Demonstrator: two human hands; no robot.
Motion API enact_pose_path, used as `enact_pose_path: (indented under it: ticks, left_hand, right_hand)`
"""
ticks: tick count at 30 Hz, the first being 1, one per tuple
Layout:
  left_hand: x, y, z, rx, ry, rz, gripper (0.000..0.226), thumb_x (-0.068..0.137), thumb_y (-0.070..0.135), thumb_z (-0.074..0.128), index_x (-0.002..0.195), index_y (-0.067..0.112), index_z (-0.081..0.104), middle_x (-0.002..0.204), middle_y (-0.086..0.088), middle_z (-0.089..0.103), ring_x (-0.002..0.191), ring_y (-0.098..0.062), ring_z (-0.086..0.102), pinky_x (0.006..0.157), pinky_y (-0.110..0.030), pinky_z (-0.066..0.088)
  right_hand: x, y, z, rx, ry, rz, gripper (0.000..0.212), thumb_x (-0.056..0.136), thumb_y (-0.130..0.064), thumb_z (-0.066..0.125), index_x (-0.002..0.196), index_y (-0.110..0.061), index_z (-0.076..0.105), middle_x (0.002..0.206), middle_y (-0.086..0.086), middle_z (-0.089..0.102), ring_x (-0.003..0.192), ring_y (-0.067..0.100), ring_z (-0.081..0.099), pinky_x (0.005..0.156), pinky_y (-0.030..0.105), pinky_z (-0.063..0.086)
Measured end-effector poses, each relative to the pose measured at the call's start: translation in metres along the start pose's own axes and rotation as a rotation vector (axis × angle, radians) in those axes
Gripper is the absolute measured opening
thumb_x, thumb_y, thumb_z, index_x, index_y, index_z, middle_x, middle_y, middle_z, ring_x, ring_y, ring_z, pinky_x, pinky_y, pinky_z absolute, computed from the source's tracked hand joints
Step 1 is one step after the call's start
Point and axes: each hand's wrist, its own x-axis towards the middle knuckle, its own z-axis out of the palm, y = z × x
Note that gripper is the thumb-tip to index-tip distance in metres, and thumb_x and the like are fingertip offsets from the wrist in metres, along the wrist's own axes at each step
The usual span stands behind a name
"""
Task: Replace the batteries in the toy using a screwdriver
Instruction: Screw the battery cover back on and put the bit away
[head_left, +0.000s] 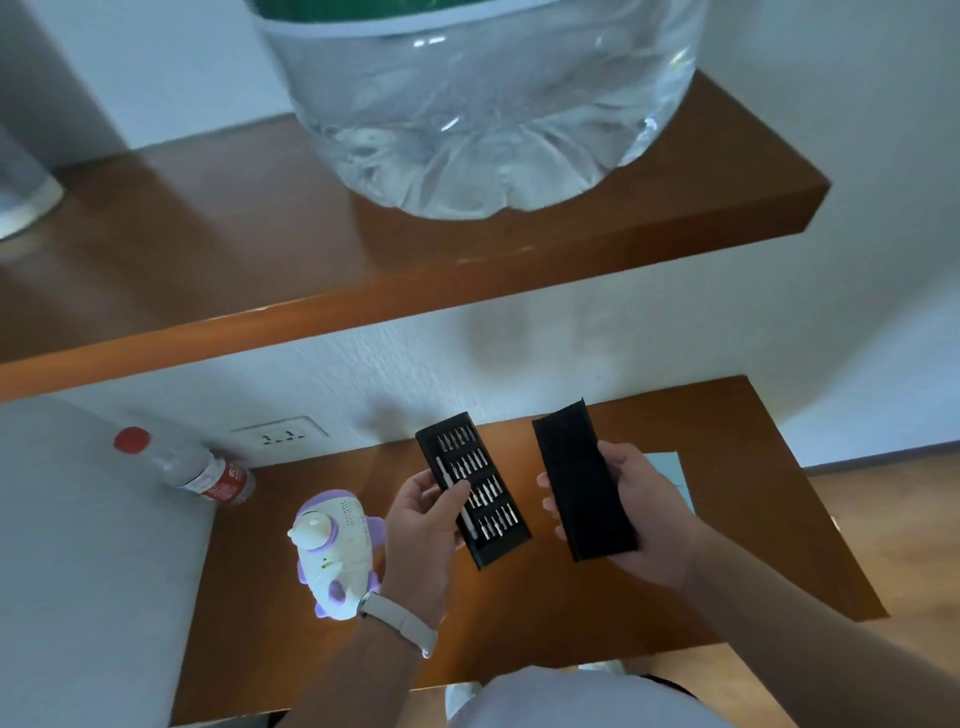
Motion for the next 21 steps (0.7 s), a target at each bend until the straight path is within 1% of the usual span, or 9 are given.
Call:
enact_pose_path:
  ticks: [3, 5, 6, 8, 10, 12, 14, 17, 21]
  left_hand:
    - [-0.004, 0.004, 0.01, -0.028, -0.013, 0.013, 0.019, 0.095, 0.01, 0.063, 0.113, 0.012, 0.06, 0.097, -0.009, 0.077, 0.085, -0.023, 0.076, 0.064, -0.031, 0.06]
    - [-0.006, 0.007, 0.017, -0.043, -0.019, 0.022, 0.019, 0.096, 0.01, 0.062, 0.114, 0.011, 0.06, 0.096, -0.008, 0.077, 0.086, -0.023, 0.076, 0.067, -0.034, 0.062]
    - [-0.008, 0.009, 0.02, -0.053, -0.021, 0.027, 0.019, 0.096, 0.01, 0.062, 0.114, 0.012, 0.06, 0.097, -0.008, 0.077, 0.086, -0.022, 0.076, 0.068, -0.035, 0.062]
    - [-0.011, 0.011, 0.026, -0.077, -0.018, 0.033, 0.019, 0.096, 0.011, 0.062, 0.115, 0.013, 0.06, 0.099, -0.008, 0.077, 0.087, -0.022, 0.076, 0.069, -0.035, 0.062]
    - [-0.014, 0.014, 0.032, -0.098, -0.014, 0.043, 0.02, 0.096, 0.012, 0.062, 0.116, 0.013, 0.059, 0.097, -0.006, 0.077, 0.088, -0.021, 0.076, 0.07, -0.035, 0.062]
    - [-0.018, 0.015, 0.037, -0.116, 0.0, 0.06, 0.019, 0.096, 0.012, 0.062, 0.115, 0.013, 0.059, 0.095, -0.004, 0.077, 0.089, -0.021, 0.076, 0.069, -0.034, 0.062]
    - [-0.02, 0.016, 0.04, -0.143, 0.026, 0.073, 0.019, 0.096, 0.011, 0.062, 0.115, 0.012, 0.058, 0.096, -0.005, 0.077, 0.09, -0.022, 0.076, 0.071, -0.035, 0.063]
    - [-0.024, 0.019, 0.042, -0.203, 0.055, 0.084, 0.019, 0.096, 0.008, 0.061, 0.115, 0.009, 0.057, 0.101, -0.01, 0.075, 0.09, -0.023, 0.076, 0.075, -0.039, 0.062]
    - [-0.029, 0.022, 0.041, -0.289, 0.096, 0.091, 0.014, 0.097, 0.005, 0.059, 0.109, 0.012, 0.056, 0.097, -0.009, 0.073, 0.082, -0.018, 0.075, 0.071, -0.036, 0.059]
  right_hand:
    - [-0.007, -0.008, -0.007, -0.087, -0.055, -0.023, 0.047, 0.095, -0.039, 0.051, 0.134, -0.011, 0.055, 0.114, 0.02, 0.065, 0.097, 0.029, 0.063, 0.08, 0.04, 0.052]
    - [-0.014, -0.014, -0.006, -0.226, -0.082, -0.07, 0.036, 0.099, -0.032, 0.048, 0.132, -0.021, 0.056, 0.115, 0.015, 0.065, 0.094, 0.023, 0.063, 0.074, 0.032, 0.053]
    - [-0.018, -0.018, -0.006, -0.334, -0.086, -0.107, 0.031, 0.1, -0.028, 0.048, 0.13, -0.027, 0.056, 0.114, 0.01, 0.065, 0.091, 0.019, 0.064, 0.073, 0.027, 0.053]
    - [-0.023, -0.023, -0.009, -0.605, -0.092, -0.219, 0.028, 0.098, -0.029, 0.055, 0.125, -0.039, 0.056, 0.113, -0.003, 0.064, 0.092, 0.009, 0.065, 0.081, 0.024, 0.053]
    - [-0.026, -0.026, -0.013, -0.792, -0.106, -0.311, 0.033, 0.094, -0.03, 0.063, 0.122, -0.046, 0.054, 0.112, -0.014, 0.061, 0.096, 0.002, 0.063, 0.088, 0.028, 0.054]
    - [-0.028, -0.029, -0.018, -0.926, -0.122, -0.369, 0.042, 0.087, -0.039, 0.069, 0.124, -0.048, 0.051, 0.113, -0.021, 0.057, 0.1, 0.001, 0.06, 0.086, 0.029, 0.057]
    - [-0.03, -0.03, -0.021, -1.041, -0.145, -0.42, 0.049, 0.08, -0.046, 0.07, 0.124, -0.051, 0.049, 0.12, -0.021, 0.051, 0.106, 0.004, 0.057, 0.082, 0.027, 0.058]
    - [-0.03, -0.03, -0.026, -1.195, -0.171, -0.498, 0.052, 0.079, -0.048, 0.073, 0.124, -0.052, 0.046, 0.126, -0.024, 0.042, 0.111, 0.011, 0.053, 0.08, 0.027, 0.06]
    - [-0.033, -0.033, -0.028, -1.423, -0.186, -0.616, 0.056, 0.08, -0.059, 0.066, 0.129, -0.056, 0.04, 0.126, -0.028, 0.035, 0.116, 0.007, 0.046, 0.082, 0.024, 0.059]
